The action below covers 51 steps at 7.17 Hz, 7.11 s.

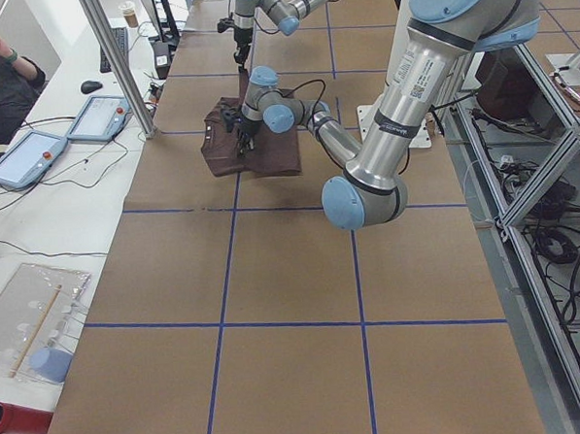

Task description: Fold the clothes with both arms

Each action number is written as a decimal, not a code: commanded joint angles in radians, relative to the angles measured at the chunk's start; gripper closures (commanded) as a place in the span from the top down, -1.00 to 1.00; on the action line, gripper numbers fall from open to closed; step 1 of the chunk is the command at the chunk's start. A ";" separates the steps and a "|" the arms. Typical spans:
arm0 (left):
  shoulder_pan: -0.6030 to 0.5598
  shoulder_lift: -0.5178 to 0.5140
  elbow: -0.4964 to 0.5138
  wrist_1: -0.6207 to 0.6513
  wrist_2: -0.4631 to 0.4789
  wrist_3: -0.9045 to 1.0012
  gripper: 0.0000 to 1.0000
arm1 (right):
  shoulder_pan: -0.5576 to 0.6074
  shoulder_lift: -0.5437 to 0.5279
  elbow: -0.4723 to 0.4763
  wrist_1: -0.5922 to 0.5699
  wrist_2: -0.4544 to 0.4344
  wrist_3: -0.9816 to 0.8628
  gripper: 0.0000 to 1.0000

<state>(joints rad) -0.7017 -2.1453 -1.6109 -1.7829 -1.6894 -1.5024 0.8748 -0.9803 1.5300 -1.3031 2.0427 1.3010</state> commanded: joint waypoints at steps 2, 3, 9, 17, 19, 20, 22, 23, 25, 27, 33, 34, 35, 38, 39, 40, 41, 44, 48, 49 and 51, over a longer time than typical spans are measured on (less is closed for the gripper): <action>-0.042 -0.036 0.145 -0.084 0.005 0.051 -1.00 | 0.041 0.095 -0.244 0.155 0.007 -0.006 -1.00; -0.050 -0.050 0.163 -0.085 0.005 0.074 -1.00 | 0.044 0.110 -0.264 0.160 0.005 -0.006 -1.00; -0.051 -0.107 0.164 -0.075 0.003 0.067 0.99 | 0.032 0.132 -0.252 0.163 0.007 -0.005 0.71; -0.055 -0.124 0.074 -0.003 -0.007 0.070 1.00 | -0.236 -0.239 0.117 0.183 -0.097 0.024 0.98; -0.055 -0.124 0.072 -0.004 -0.007 0.070 1.00 | -0.269 -0.248 0.105 0.182 -0.102 0.023 0.72; -0.055 -0.122 0.069 -0.004 -0.007 0.070 1.00 | -0.266 -0.245 0.113 0.182 -0.093 0.021 -0.25; -0.056 -0.122 0.068 -0.004 -0.007 0.070 1.00 | -0.264 -0.250 0.117 0.182 -0.085 0.020 -1.00; -0.056 -0.123 0.068 -0.004 -0.007 0.067 1.00 | -0.261 -0.253 0.117 0.180 -0.064 0.015 -1.00; -0.055 -0.125 0.068 -0.006 -0.007 0.064 1.00 | -0.261 -0.323 0.180 0.179 -0.058 0.012 -1.00; -0.055 -0.125 0.046 -0.004 -0.007 0.062 1.00 | -0.328 -0.540 0.389 0.180 -0.058 0.009 -1.00; 0.055 -0.014 -0.194 0.100 -0.084 -0.069 1.00 | -0.576 -0.807 0.671 0.194 -0.087 0.173 1.00; 0.158 0.001 -0.240 0.172 -0.079 -0.213 0.99 | -0.503 -0.729 0.664 0.194 -0.090 0.173 1.00; 0.248 0.002 -0.244 0.187 -0.075 -0.367 0.93 | -0.431 -0.662 0.656 0.194 -0.094 0.173 1.00; 0.387 -0.002 -0.189 0.182 -0.004 -0.548 0.81 | -0.309 -0.574 0.638 0.193 -0.102 0.173 1.00; 0.387 -0.004 -0.181 0.180 -0.004 -0.555 0.77 | -0.301 -0.560 0.627 0.191 -0.104 0.173 1.00; 0.389 -0.016 -0.164 0.175 -0.004 -0.579 0.69 | -0.295 -0.558 0.625 0.191 -0.104 0.173 1.00; 0.389 -0.037 -0.146 0.177 -0.004 -0.581 0.65 | -0.292 -0.558 0.624 0.193 -0.104 0.173 1.00; 0.389 -0.039 -0.116 0.142 -0.003 -0.579 -0.09 | -0.290 -0.558 0.618 0.193 -0.104 0.173 1.00; 0.360 -0.036 -0.126 0.151 0.022 -0.541 -1.00 | -0.286 -0.558 0.618 0.191 -0.102 0.173 1.00; 0.337 -0.035 -0.126 0.151 0.022 -0.541 -1.00 | -0.286 -0.558 0.618 0.193 -0.102 0.173 1.00; 0.222 -0.036 -0.107 0.152 0.020 -0.447 -1.00 | -0.284 -0.560 0.619 0.193 -0.101 0.173 1.00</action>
<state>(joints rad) -0.4116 -2.1803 -1.7297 -1.6313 -1.6678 -2.0117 0.5895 -1.5390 2.1478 -1.1108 1.9409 1.4742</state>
